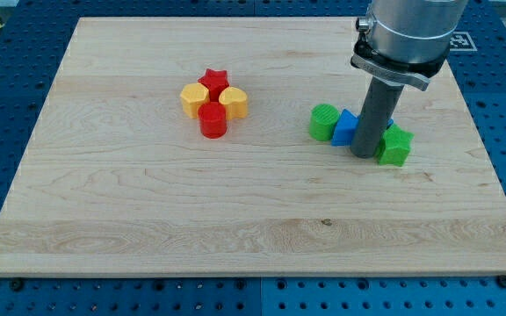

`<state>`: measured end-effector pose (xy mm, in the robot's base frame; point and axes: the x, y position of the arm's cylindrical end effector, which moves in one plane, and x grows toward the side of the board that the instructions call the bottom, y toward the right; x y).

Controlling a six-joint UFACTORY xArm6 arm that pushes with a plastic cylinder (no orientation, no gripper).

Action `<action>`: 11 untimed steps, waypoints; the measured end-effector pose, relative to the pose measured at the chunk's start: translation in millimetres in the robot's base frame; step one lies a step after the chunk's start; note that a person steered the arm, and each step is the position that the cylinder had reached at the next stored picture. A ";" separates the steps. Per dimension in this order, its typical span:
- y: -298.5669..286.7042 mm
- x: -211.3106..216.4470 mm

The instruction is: Move the green star left and down a bit

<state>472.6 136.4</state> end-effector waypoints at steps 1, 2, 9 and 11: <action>0.6 20.6; 20.9 48.2; 37.3 29.3; -28.1 38.5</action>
